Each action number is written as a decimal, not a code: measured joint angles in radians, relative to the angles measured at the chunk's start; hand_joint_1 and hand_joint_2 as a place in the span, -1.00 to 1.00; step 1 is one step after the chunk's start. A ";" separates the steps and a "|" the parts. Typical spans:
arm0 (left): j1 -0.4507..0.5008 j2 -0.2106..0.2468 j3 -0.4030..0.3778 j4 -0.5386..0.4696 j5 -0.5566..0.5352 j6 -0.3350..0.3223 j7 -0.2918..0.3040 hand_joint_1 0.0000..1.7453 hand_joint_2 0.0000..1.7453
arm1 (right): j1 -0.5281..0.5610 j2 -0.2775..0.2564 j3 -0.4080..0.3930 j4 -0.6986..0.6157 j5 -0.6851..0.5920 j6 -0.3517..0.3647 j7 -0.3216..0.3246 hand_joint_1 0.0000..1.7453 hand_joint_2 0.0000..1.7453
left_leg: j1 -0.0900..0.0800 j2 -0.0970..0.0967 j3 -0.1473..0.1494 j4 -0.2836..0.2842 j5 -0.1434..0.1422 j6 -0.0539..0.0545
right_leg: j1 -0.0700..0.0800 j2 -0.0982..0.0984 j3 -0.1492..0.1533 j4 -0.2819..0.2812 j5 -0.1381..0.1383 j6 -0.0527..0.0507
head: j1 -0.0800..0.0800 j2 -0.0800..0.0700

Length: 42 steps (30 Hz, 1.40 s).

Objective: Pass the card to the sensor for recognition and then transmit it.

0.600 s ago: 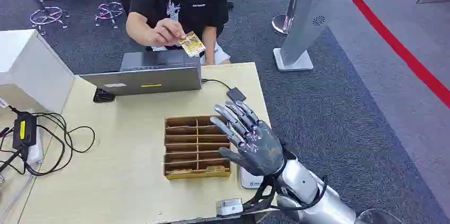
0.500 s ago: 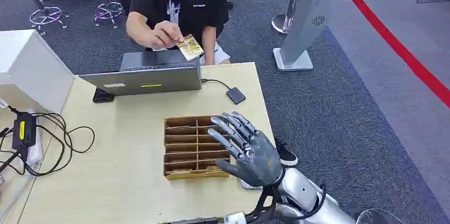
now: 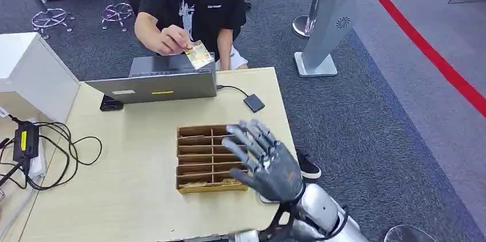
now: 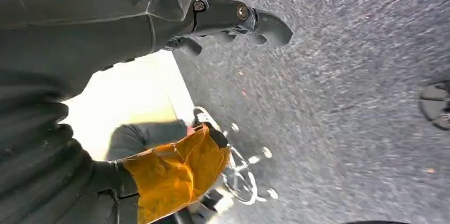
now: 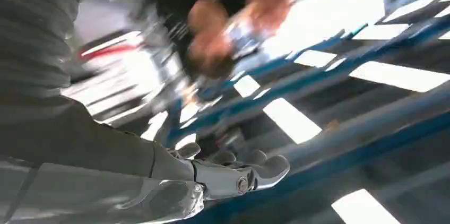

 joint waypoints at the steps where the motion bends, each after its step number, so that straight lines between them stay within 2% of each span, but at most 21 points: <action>1: -0.004 0.000 -0.005 0.000 -0.010 0.000 0.000 -1.00 1.00 | -0.053 0.021 -0.039 0.028 0.006 0.000 0.030 -1.00 1.00 | 0.000 0.000 0.000 0.000 0.001 0.000 | 0.000 0.000 0.000 0.000 0.001 0.000 | 0.000 0.000; 5: -0.011 0.000 -0.027 0.000 -0.047 -0.001 -0.002 -1.00 1.00 | -0.240 0.073 -0.130 0.184 0.105 -0.002 0.157 -1.00 1.00 | 0.000 0.000 0.000 0.000 0.004 -0.001 | 0.000 0.000 -0.001 0.000 0.004 0.000 | 0.001 0.000; 10: -0.026 0.000 -0.059 0.001 -0.086 -0.022 0.000 -1.00 1.00 | -0.487 0.125 -0.178 0.499 0.222 -0.002 0.311 -1.00 1.00 | 0.000 -0.001 -0.001 0.000 0.006 0.000 | 0.000 -0.001 -0.001 0.001 0.005 0.000 | 0.000 0.000; 14: -0.039 0.000 -0.078 0.001 -0.103 -0.031 0.009 -1.00 1.00 | -0.628 0.157 -0.187 0.739 0.245 0.003 0.379 -1.00 1.00 | 0.000 -0.002 -0.001 0.000 0.006 0.000 | 0.000 -0.001 -0.001 0.001 0.005 0.000 | 0.000 0.000; 19: -0.049 0.000 -0.086 0.002 -0.113 -0.037 0.009 -1.00 1.00 | -0.704 0.181 -0.192 0.922 0.235 0.027 0.412 -0.96 1.00 | 0.000 -0.003 -0.002 0.000 0.005 0.000 | 0.000 -0.001 -0.001 0.001 0.004 0.001 | 0.000 0.000; 20: -0.049 0.000 -0.086 0.002 -0.113 -0.037 0.009 -1.00 1.00 | -0.710 0.185 -0.194 0.944 0.226 0.030 0.412 0.90 1.00 | 0.000 -0.003 -0.002 0.000 0.005 0.000 | 0.000 -0.001 -0.002 0.001 0.004 0.001 | 0.000 0.000; 21: -0.050 0.000 -0.086 0.002 -0.113 -0.037 0.009 -1.00 1.00 | -0.713 0.188 -0.196 0.960 0.221 0.033 0.410 0.96 1.00 | 0.000 -0.003 -0.003 0.000 0.005 0.000 | 0.000 -0.001 -0.002 0.001 0.004 0.001 | 0.000 0.000; 22: -0.051 0.000 -0.086 0.003 -0.114 -0.037 0.009 -1.00 1.00 | -0.716 0.192 -0.197 0.980 0.217 0.034 0.408 1.00 1.00 | 0.000 -0.003 -0.003 0.000 0.005 0.000 | 0.000 -0.001 -0.002 0.001 0.004 0.001 | 0.000 0.000; 23: -0.052 0.000 -0.087 0.003 -0.115 -0.037 0.010 -1.00 1.00 | -0.719 0.194 -0.198 0.994 0.212 0.035 0.404 0.90 1.00 | 0.000 -0.003 -0.003 0.000 0.005 0.000 | 0.000 -0.001 -0.003 0.001 0.004 0.001 | 0.000 0.000; 26: -0.053 0.000 -0.087 0.005 -0.115 -0.037 0.010 -1.00 1.00 | -0.721 0.201 -0.199 1.019 0.201 0.039 0.388 0.82 1.00 | 0.000 -0.002 -0.003 0.000 0.005 0.000 | 0.000 -0.001 -0.003 0.001 0.004 0.001 | 0.000 0.000; 33: -0.052 0.000 -0.087 0.008 -0.112 -0.033 0.010 -1.00 1.00 | -0.721 0.210 -0.199 1.050 0.188 0.040 0.379 1.00 1.00 | 0.000 -0.003 -0.004 0.000 0.005 0.000 | 0.000 -0.001 -0.003 0.001 0.004 0.001 | 0.001 0.000; 39: -0.052 0.000 -0.087 0.008 -0.111 -0.031 0.010 -1.00 1.00 | -0.720 0.212 -0.200 1.058 0.187 0.037 0.354 1.00 1.00 | 0.000 -0.002 -0.004 0.000 0.005 0.000 | 0.000 -0.001 -0.004 0.001 0.004 0.001 | 0.000 0.000; 42: -0.050 0.000 -0.087 0.008 -0.102 -0.029 0.007 -1.00 1.00 | -0.713 0.214 -0.191 1.058 0.218 0.019 0.313 1.00 1.00 | 0.000 -0.002 -0.004 0.000 0.005 0.000 | 0.000 -0.001 -0.004 0.001 0.004 0.001 | 0.000 0.000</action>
